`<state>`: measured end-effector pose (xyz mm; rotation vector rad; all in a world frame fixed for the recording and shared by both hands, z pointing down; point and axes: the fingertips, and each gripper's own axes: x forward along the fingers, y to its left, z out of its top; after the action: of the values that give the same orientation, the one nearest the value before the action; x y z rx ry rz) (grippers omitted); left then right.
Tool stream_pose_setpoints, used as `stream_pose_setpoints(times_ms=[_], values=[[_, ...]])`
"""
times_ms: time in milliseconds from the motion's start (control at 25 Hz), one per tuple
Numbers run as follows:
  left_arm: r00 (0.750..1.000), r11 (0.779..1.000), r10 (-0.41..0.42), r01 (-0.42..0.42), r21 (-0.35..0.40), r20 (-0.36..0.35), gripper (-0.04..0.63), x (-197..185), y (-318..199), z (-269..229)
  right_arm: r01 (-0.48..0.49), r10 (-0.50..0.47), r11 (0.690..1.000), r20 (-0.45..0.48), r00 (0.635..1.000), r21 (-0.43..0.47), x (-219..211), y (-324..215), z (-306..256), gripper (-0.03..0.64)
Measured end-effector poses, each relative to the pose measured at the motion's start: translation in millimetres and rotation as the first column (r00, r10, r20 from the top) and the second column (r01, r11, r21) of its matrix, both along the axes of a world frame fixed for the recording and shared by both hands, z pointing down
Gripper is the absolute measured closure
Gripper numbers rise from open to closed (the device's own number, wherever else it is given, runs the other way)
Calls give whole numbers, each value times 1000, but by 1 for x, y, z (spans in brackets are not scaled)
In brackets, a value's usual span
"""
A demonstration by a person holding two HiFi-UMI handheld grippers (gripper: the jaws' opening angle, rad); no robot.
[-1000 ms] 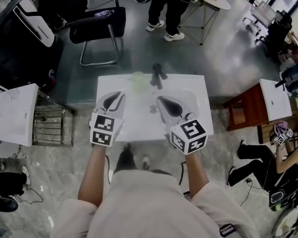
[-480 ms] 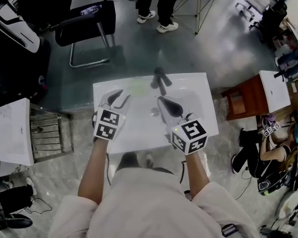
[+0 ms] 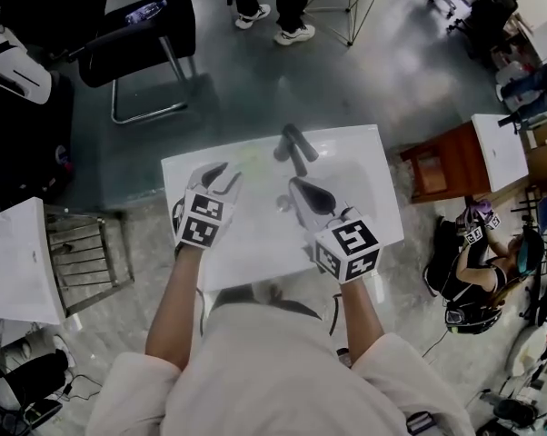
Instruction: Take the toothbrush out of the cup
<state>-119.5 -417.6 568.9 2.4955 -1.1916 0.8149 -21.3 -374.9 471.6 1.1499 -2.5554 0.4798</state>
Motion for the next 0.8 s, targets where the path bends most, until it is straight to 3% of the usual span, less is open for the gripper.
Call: stream_pose_setpoints(times_ms=[360, 800], values=[[999, 998, 29, -30, -60, -17, 463, 1, -11, 29, -27, 27, 999, -8, 1000, -37, -8, -11, 20, 611], [998, 995, 15, -20, -95, -53, 514, 5, -20, 41, -61, 60, 996, -16, 998, -66, -5, -18, 31, 611]])
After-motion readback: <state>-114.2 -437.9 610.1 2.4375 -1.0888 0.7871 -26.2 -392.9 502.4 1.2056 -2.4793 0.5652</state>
